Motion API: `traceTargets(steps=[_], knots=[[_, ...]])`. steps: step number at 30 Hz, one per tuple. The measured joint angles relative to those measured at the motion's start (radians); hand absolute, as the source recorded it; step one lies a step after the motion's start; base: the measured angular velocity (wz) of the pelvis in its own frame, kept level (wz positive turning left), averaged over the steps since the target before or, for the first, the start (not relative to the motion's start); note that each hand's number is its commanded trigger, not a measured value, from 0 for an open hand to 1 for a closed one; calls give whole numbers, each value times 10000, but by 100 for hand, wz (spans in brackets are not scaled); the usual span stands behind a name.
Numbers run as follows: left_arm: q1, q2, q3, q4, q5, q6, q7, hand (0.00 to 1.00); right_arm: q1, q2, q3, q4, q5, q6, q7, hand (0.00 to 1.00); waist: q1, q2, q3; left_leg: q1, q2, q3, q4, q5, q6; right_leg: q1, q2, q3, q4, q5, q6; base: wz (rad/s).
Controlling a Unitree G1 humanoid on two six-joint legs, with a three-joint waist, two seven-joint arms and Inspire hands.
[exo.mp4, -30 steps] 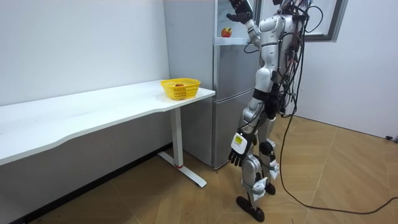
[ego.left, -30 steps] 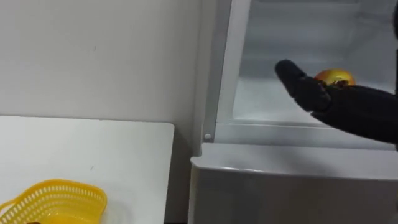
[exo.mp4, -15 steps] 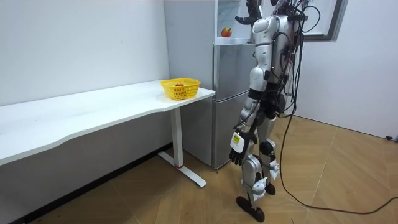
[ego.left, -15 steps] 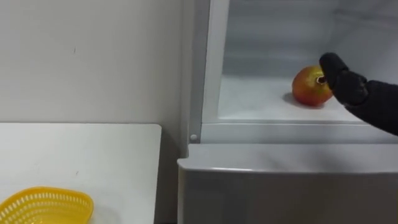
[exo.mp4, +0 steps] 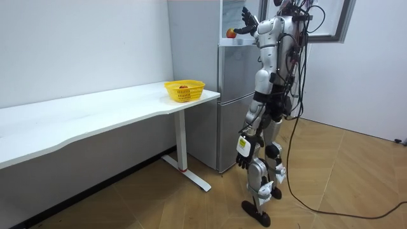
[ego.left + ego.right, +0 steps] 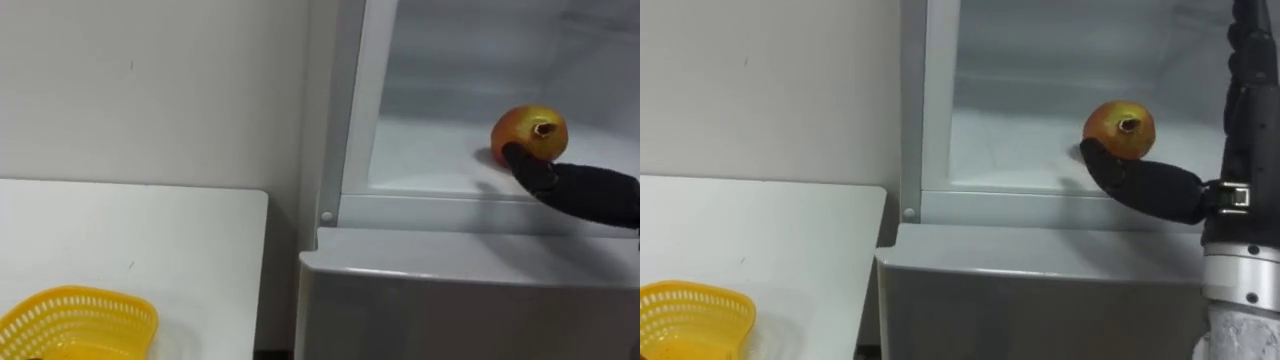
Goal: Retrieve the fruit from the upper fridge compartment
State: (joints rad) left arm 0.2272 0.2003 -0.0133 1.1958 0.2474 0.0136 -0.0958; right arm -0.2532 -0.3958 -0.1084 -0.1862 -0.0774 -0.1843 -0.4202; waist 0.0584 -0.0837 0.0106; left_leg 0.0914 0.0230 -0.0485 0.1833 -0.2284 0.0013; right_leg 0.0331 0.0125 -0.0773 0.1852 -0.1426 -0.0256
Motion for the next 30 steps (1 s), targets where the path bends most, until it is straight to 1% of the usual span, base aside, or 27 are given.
traceTargets(steps=[2, 4, 7, 9, 11, 12, 15, 16, 19, 23, 24, 27, 30], knots=[[1, 35, 6, 7, 0, 26, -13, 0, 0, -69, 1, 14, 98, 23, 9, 0, 38, -36, -23, 1, 0, -1, 7, 0, 0, 2, -2, -1, 0, 0, 0, 0], [1, 92, 24, 10, 3, 28, -13, 0, -17, -157, 3, 229, 395, 49, 63, 0, 118, -119, -79, 5, -1, -1, 47, 0, 0, 17, -7, -15, 8, 0, 0, 0], [-2, 116, 93, -7, 0, 29, -12, 0, -18, -200, 3, 324, 757, 117, 79, 0, 253, -165, -104, 57, -3, -12, 86, 0, 0, 54, -18, -52, 40, 0, -1, 0], [-1, 113, 94, -8, 1, 38, -12, 0, -62, -240, 5, 450, 953, 116, 93, 0, 316, -188, -88, 43, -9, -20, 132, -1, 0, 72, -28, -60, 77, 0, 0, 0], [-2, 112, 101, -22, 10, 68, -21, 0, -286, -264, 6, 685, 1101, 162, 97, 0, 321, -204, -68, 27, -22, -24, 148, -2, -1, 42, -48, -69, 155, -18, 4, 2], [9, 111, 118, -59, 31, 96, -44, 0, -501, -289, 5, 840, 1089, 220, 122, 0, 310, -222, -27, -3, -45, -52, 144, -2, -2, 19, -74, -82, 209, -58, 18, 7], [39, 117, 142, -198, 196, 167, -133, 0, -829, -538, -1, 1067, 1098, 373, 224, 0, 273, -268, -4, -109, -66, -129, 217, -3, -2, 5, -82, -97, 205, -69, 35, 8], [59, 119, 210, -292, 209, 232, -223, 0, -875, -628, -1, 1081, 1127, 398, 293, 0, 287, -283, -10, -116, -69, -145, 220, -3, -2, 8, -84, -106, 201, -69, 35, 4], [133, 116, 329, -364, 217, 264, -287, 0, -952, -735, -1, 1093, 1149, 458, 456, 0, 295, -324, -21, -129, -70, -178, 219, -2, -2, 18, -83, -114, 182, -68, 35, 1], [181, 118, 432, -373, 224, 310, -298, 0, -952, -779, -1, 1393, 1152, 472, 604, 0, 281, -334, -30, -112, -70, -188, 228, -2, 0, 27, -89, -140, 160, -68, 34, 0], [186, 118, 463, -379, 224, 319, -296, 0, -952, -795, -1, 1540, 1155, 571, 626, 0, 282, -339, -33, -110, -72, -192, 218, -2, 0, 31, -93, -147, 152, -68, 34, 0], [179, 123, 506, -394, 226, 330, -258, 0, -999, -815, -7, 2137, 1232, 585, 656, 0, 255, -313, -18, -121, -75, -221, 212, -2, 0, 69, -102, -207, 87, -67, 34, 4], [179, 125, 505, -395, 224, 330, -247, 0, -1077, -817, -29, 2611, 1272, 781, 749, 0, 191, -269, -27, -147, -71, -254, 209, -2, 0, 98, -105, -295, 15, -67, 33, 6]])
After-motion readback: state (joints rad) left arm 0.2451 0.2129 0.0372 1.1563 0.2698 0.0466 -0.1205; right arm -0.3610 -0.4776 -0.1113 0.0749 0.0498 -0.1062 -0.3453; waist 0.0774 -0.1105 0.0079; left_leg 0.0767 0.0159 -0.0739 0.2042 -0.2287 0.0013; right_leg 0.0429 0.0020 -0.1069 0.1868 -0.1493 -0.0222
